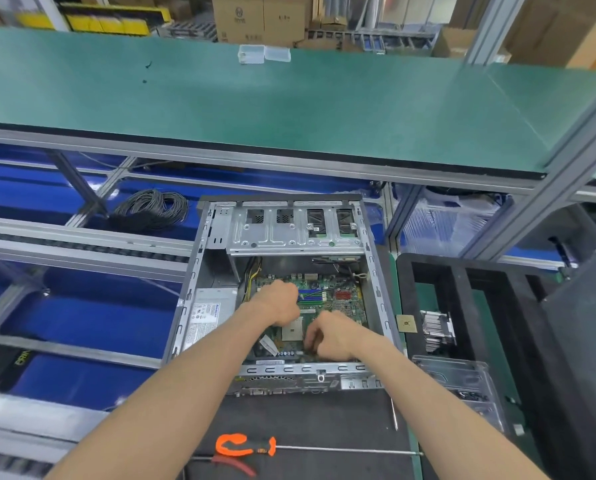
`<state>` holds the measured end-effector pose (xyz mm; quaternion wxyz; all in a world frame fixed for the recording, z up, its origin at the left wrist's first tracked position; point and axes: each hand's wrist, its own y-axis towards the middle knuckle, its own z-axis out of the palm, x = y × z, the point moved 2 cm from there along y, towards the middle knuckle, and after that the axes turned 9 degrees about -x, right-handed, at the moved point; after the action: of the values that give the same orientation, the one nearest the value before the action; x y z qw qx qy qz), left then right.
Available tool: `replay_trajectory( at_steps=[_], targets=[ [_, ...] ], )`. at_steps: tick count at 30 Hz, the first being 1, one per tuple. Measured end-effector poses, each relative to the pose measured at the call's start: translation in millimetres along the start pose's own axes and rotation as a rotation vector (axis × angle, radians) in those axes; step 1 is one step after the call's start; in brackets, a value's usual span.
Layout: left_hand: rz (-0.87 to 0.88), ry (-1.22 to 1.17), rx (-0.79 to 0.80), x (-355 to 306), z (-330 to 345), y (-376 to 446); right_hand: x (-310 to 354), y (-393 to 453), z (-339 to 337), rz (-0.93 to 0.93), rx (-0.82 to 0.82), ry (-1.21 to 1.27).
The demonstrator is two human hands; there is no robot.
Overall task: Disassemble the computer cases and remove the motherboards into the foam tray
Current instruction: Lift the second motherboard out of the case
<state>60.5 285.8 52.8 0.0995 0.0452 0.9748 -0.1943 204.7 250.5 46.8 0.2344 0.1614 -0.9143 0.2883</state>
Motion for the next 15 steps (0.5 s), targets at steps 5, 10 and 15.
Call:
replay_trajectory(
  at_steps=[5,10,15],
  targets=[
    [0.076,-0.225,-0.038,4.5,-20.3,-3.6,1.8,1.0,1.6,-0.036,0.016,0.007],
    [0.169,-0.079,-0.053,7.6,-34.3,-9.1,8.4,2.2,-0.2,-0.066,0.004,0.090],
    [0.165,0.100,0.084,10.3,-23.5,-14.1,13.5,5.3,4.3,-0.072,0.060,0.040]
  ],
)
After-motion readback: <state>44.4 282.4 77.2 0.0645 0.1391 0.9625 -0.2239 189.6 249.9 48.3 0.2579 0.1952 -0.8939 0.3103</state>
